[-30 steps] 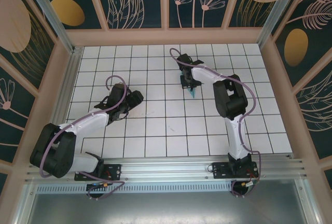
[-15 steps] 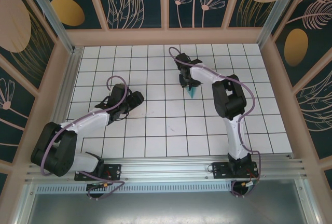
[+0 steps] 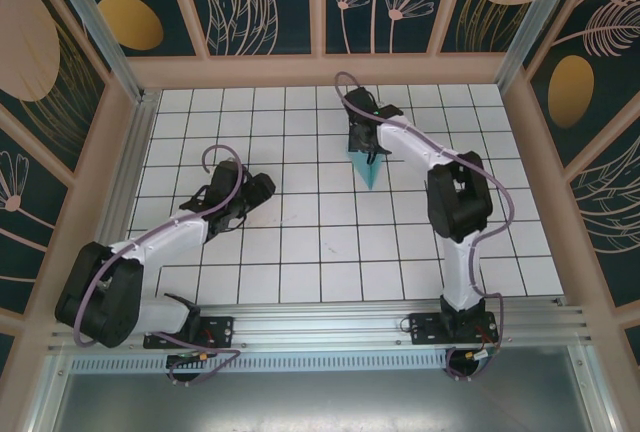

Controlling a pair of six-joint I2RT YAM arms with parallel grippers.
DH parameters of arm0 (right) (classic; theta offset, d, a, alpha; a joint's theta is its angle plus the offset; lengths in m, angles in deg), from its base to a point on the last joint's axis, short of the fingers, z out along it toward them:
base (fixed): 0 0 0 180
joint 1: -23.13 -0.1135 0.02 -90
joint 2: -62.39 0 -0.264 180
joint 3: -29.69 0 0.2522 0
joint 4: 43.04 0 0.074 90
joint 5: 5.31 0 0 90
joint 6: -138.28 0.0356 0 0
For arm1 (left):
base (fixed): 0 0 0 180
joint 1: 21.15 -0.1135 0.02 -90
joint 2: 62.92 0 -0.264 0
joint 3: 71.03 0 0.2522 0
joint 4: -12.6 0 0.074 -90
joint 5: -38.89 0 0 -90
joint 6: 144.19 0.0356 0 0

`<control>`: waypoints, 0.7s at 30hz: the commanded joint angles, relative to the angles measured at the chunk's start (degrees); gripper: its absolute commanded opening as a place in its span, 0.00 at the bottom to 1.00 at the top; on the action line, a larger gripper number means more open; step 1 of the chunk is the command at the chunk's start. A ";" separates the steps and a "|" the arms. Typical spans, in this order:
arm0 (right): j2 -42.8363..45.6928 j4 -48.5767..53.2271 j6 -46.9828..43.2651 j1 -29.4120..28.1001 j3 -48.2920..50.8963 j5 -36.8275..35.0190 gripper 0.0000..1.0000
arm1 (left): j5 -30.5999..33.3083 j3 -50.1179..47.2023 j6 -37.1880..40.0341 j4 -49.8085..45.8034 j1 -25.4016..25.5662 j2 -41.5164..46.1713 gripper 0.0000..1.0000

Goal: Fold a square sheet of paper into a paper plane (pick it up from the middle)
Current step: Move the paper plane to the top-center of the table, then reset both arms

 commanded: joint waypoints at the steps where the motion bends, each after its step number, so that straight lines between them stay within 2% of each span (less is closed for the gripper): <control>1: 10.56 -6.62 1.68 1.46 4.18 -3.43 0.70 | 6.35 2.02 2.68 -2.51 -0.52 3.76 0.75; 4: 20.29 -15.66 0.23 3.77 12.05 -5.30 0.81 | 14.20 3.52 6.25 -4.75 -0.47 7.21 0.83; 6: 26.69 -21.99 -1.10 6.65 18.04 -5.53 0.98 | 20.46 4.11 9.25 -5.48 -0.49 9.75 0.95; 7: 29.71 -24.87 -1.66 8.75 21.28 -5.20 0.99 | 23.70 4.16 11.21 -5.15 -0.49 11.28 0.98; 13: 42.47 -39.57 -3.60 20.58 39.82 -5.37 0.99 | 39.64 -0.35 23.11 2.16 -0.60 19.12 0.99; 16: 46.72 -46.58 -2.43 25.65 49.33 -5.67 0.99 | 46.07 -6.14 28.97 9.73 -0.69 22.18 0.99; 19: 49.71 -54.63 -2.03 28.39 58.55 -7.42 0.99 | 49.45 -13.30 33.59 19.25 -1.27 25.17 0.99; 21: 50.71 -60.04 -3.17 29.51 64.58 -7.38 0.99 | 49.47 -15.76 34.13 21.34 -2.82 25.96 0.99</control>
